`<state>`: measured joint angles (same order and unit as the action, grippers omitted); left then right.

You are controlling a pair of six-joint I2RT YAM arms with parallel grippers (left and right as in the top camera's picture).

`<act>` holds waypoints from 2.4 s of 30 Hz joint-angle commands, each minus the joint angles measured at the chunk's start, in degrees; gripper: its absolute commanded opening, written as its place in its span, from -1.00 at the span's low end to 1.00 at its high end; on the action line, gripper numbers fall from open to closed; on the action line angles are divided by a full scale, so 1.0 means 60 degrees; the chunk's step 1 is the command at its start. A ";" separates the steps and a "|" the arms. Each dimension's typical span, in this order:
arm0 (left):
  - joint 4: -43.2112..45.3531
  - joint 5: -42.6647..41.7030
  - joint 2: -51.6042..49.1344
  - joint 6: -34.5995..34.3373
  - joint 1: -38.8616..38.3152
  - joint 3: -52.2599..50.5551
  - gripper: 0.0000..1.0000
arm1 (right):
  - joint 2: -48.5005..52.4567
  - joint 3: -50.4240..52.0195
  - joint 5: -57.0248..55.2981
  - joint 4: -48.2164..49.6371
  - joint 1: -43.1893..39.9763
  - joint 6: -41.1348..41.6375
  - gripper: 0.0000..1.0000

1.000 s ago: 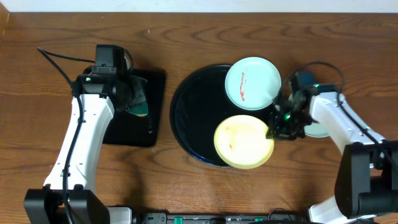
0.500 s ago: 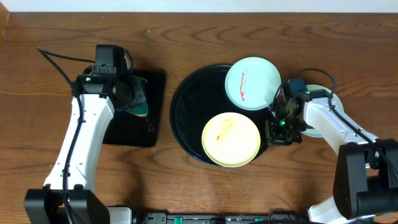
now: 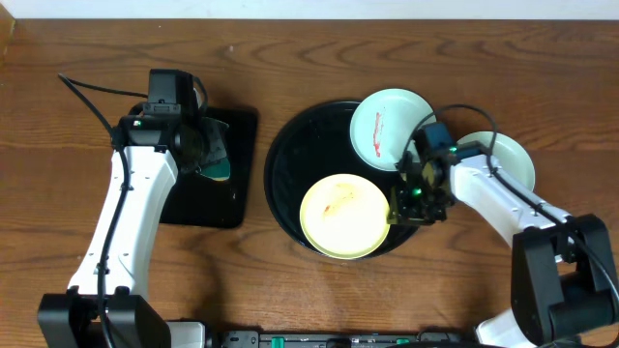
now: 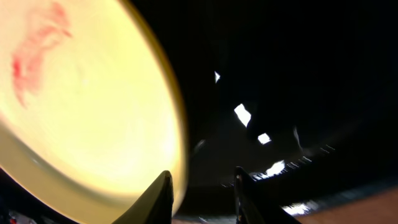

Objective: Clean dirty plates on tray and stack at the side

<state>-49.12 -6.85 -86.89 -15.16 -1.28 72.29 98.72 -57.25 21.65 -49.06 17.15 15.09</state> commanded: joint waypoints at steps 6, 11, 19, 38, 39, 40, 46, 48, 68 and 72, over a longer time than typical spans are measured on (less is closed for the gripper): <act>-0.0018 0.0153 0.0007 0.0087 0.0040 -0.0011 -0.85 | 0.0029 -0.0007 -0.0368 0.0823 0.0801 0.1224 -0.38; -0.0015 0.0153 0.0007 0.0087 0.0040 -0.0011 -0.85 | 0.0448 -0.0007 -0.0674 0.0831 0.1129 0.1457 -0.53; -0.0015 0.0153 0.0007 0.0087 0.0040 -0.0011 -0.85 | 0.0459 -0.0109 -0.0470 0.1701 0.1158 0.1632 -0.97; 0.0055 -0.0255 0.0007 0.0091 0.0033 -0.0011 -0.85 | 0.0463 -0.0747 -0.0288 0.4430 0.1253 0.0659 -0.42; 0.0058 -0.0255 0.0007 0.0091 0.0029 -0.0011 -0.85 | 0.0463 -0.0841 -0.0295 0.4280 0.1275 0.0703 -0.30; 0.0058 -0.0259 0.0007 0.0091 0.0029 -0.0011 -0.85 | 0.0463 -0.0925 -0.0321 0.4120 0.1293 0.0845 -0.24; 0.0062 -0.0255 0.0007 0.0135 0.0029 -0.0011 -0.85 | 0.0470 -0.1027 -0.0590 0.2932 0.1410 0.3446 -0.23; 0.0080 -0.0255 0.0007 0.0313 0.0029 -0.0011 -0.86 | 0.0470 -0.1024 -0.0612 0.2510 0.1559 0.3854 -0.21; 0.0437 -0.0244 0.0007 0.0863 -0.0280 -0.0011 -0.86 | 0.1147 -0.0958 -0.1581 0.2022 0.2900 0.4940 -0.49; 0.0561 -0.0240 0.0004 0.0892 -0.0557 -0.0011 -0.85 | 0.1137 -0.1104 -0.1413 0.1985 0.2867 0.4688 -0.46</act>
<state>-46.15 -7.79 -86.89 -11.31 -3.53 72.29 105.27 -63.00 12.80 -36.84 34.79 43.48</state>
